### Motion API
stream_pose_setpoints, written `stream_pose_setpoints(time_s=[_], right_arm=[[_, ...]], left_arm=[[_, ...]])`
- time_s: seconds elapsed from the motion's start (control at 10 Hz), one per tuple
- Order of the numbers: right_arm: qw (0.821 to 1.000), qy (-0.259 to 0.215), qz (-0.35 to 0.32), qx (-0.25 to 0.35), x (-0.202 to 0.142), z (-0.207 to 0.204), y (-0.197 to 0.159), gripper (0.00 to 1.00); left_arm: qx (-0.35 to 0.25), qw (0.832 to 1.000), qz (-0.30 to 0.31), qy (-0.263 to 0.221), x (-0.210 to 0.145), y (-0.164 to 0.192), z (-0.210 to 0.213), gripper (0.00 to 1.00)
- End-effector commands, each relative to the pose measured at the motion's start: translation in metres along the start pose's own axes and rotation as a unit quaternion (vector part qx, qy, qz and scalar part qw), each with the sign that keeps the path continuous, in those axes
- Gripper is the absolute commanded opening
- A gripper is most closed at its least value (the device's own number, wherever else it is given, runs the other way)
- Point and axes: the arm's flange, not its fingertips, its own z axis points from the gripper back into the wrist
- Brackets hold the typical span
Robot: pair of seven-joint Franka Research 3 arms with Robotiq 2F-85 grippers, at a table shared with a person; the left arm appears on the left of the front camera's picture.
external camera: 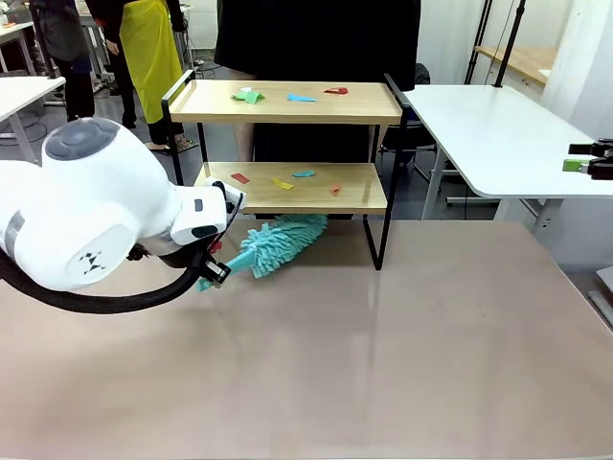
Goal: Clean the shelf.
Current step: Clean the specific section of the Shelf indicated by the human with the Duster.
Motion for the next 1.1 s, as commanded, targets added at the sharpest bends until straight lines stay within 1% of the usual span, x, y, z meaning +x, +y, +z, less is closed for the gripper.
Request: stream_pose_setpoints(time_s=[0.0, 0.1, 0.2, 0.3, 0.4, 0.5, 0.6, 0.8, 1.0], right_arm=[[1.0, 0.0, 0.002, 0.001, 0.002, -0.001, 0.001, 1.0], [1.0, 0.0, 0.002, 0.001, 0.002, -0.001, 0.001, 1.0], [1.0, 0.0, 0.002, 0.001, 0.002, -0.001, 0.001, 1.0], [1.0, 0.0, 0.002, 0.001, 0.002, -0.001, 0.001, 1.0], [1.0, 0.0, 0.002, 0.001, 0.002, -0.001, 0.001, 1.0], [1.0, 0.0, 0.002, 0.001, 0.002, -0.001, 0.001, 1.0], [1.0, 0.0, 0.002, 0.001, 0.002, -0.001, 0.001, 1.0], [1.0, 0.0, 0.002, 0.001, 0.002, -0.001, 0.001, 1.0], [1.0, 0.0, 0.002, 0.001, 0.002, -0.001, 0.001, 1.0]], left_arm=[[-0.07, 0.996, -0.043, 0.017, -0.039, 0.038, 0.05, 0.14], [-0.069, 0.996, -0.056, 0.014, -0.04, 0.043, 0.046, 0.14], [-0.024, 0.998, -0.052, 0.005, -0.037, 0.042, 0.042, 0.14], [-0.07, 0.997, -0.043, 0.001, -0.001, 0.013, 0.025, 0.14], [-0.07, 0.997, -0.043, 0.001, -0.001, 0.013, 0.025, 0.14], [-0.061, 0.997, -0.048, 0.007, -0.006, 0.035, 0.038, 0.14], [-0.111, 0.989, -0.097, 0.011, -0.007, 0.045, 0.042, 0.14], [-0.156, 0.977, -0.141, 0.02, -0.014, 0.076, 0.055, 0.14], [-0.218, 0.955, -0.196, 0.045, -0.02, 0.09, 0.07, 0.14]])
